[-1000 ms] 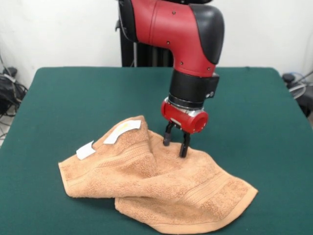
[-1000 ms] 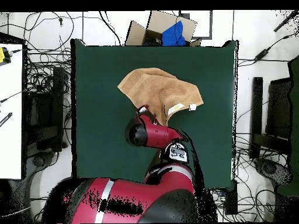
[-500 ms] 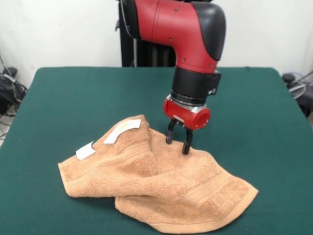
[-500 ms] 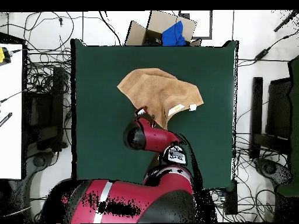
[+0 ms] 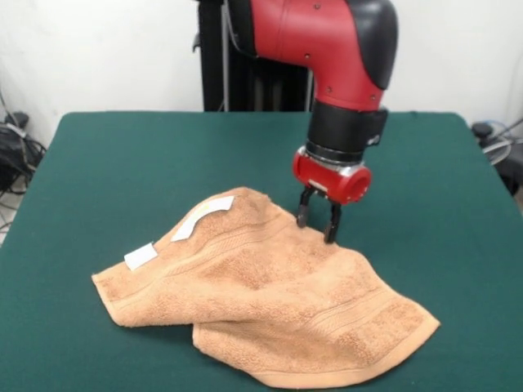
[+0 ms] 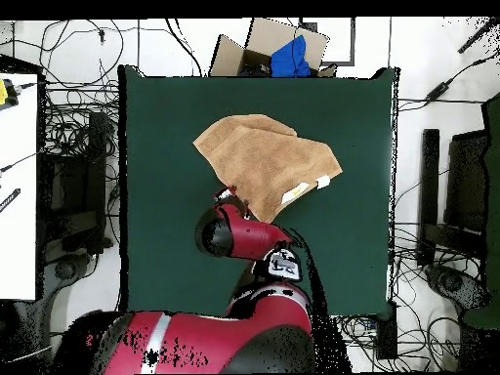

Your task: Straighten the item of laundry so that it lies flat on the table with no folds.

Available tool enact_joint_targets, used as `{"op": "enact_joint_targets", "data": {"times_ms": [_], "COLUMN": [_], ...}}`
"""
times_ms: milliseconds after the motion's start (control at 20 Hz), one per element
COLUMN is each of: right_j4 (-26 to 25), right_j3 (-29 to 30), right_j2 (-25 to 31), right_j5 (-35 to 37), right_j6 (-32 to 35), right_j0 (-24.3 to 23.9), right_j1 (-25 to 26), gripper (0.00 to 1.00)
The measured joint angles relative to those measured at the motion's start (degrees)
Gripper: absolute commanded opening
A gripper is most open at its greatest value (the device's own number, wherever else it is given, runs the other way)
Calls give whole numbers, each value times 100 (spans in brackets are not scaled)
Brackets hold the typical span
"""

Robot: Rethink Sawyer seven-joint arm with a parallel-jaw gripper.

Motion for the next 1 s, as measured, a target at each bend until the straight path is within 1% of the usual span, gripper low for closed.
{"op": "enact_joint_targets", "data": {"times_ms": [100,200,300,400,450,700,750,1000], "right_j4": [-3,-5,-7,-6,-6,-6,-7,-11], "right_j3": [-55,-146,-330,-495,-718,-1157,-1348,-1682], "right_j2": [187,269,326,348,361,364,366,374], "right_j5": [535,946,1579,2061,2638,3522,3814,4176], "right_j6": [0,0,0,0,0,0,0,0], "right_j0": [-433,-707,-1048,-1254,-1458,-1653,-1682,-1687], "right_j1": [-98,-128,-158,-179,-199,-244,-286,-419], "gripper": [100,100,100,100,100,100,100,100]}}
